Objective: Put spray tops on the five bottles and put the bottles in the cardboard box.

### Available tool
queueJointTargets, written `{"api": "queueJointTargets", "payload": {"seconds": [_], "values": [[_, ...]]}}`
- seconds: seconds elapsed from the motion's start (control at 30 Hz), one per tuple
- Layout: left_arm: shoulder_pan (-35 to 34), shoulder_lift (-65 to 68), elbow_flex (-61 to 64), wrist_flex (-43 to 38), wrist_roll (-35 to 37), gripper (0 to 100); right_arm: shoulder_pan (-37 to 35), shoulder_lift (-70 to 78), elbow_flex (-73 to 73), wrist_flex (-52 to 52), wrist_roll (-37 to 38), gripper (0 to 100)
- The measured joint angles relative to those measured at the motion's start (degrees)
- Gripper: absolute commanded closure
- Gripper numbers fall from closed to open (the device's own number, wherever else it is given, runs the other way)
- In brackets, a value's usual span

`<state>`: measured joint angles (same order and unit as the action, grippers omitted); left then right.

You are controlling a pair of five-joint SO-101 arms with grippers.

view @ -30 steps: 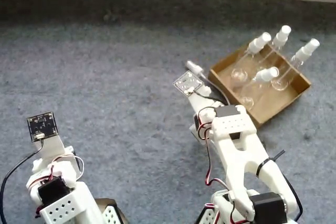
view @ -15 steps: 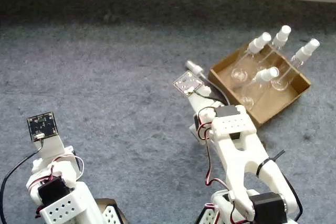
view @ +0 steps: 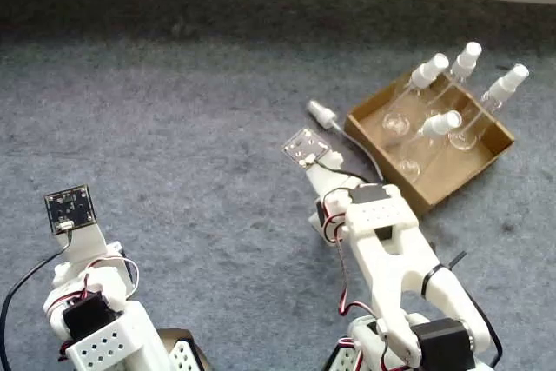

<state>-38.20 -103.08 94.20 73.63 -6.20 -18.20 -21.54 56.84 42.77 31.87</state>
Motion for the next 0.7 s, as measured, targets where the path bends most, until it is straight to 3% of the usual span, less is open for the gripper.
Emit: {"api": "queueJointTargets", "payload": {"seconds": [0.13,0.3,0.4,0.6,0.7], "values": [[0.0,0.0,0.0,0.0,0.0,100,-0.09,0.0,1.05,-0.97,0.0,77.7],[0.0,0.0,0.0,0.0,0.0,100,-0.09,0.0,1.41,-0.97,0.0,90.9],[0.0,0.0,0.0,0.0,0.0,100,-0.09,0.0,1.41,0.18,0.0,91.6],[0.0,0.0,0.0,0.0,0.18,100,0.18,0.0,-4.4,10.11,-0.44,91.6],[2.99,0.0,0.0,0.0,0.44,100,2.9,0.0,-11.34,16.62,-5.54,91.6]]}}
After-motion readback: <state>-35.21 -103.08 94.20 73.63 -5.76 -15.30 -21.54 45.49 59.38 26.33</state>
